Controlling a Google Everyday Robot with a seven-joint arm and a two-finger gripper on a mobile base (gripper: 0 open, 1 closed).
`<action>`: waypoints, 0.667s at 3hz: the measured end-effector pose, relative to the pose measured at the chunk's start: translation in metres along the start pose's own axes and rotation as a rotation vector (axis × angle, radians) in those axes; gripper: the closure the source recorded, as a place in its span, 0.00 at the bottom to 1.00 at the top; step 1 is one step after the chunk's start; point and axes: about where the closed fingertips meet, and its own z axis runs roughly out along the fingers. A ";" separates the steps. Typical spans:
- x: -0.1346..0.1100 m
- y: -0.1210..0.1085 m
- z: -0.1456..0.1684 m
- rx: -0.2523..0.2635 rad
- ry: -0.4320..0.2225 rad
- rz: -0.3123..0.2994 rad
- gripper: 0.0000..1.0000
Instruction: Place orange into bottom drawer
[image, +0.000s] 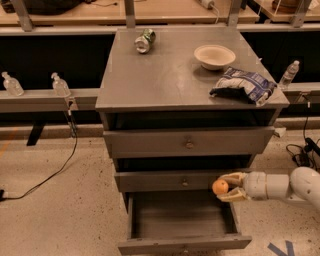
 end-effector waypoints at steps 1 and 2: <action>0.064 0.004 0.020 -0.030 0.030 -0.051 1.00; 0.152 0.014 0.056 -0.068 0.073 0.008 1.00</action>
Offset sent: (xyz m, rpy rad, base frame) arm 0.0086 -0.0502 -0.2294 -0.0979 0.1151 0.0283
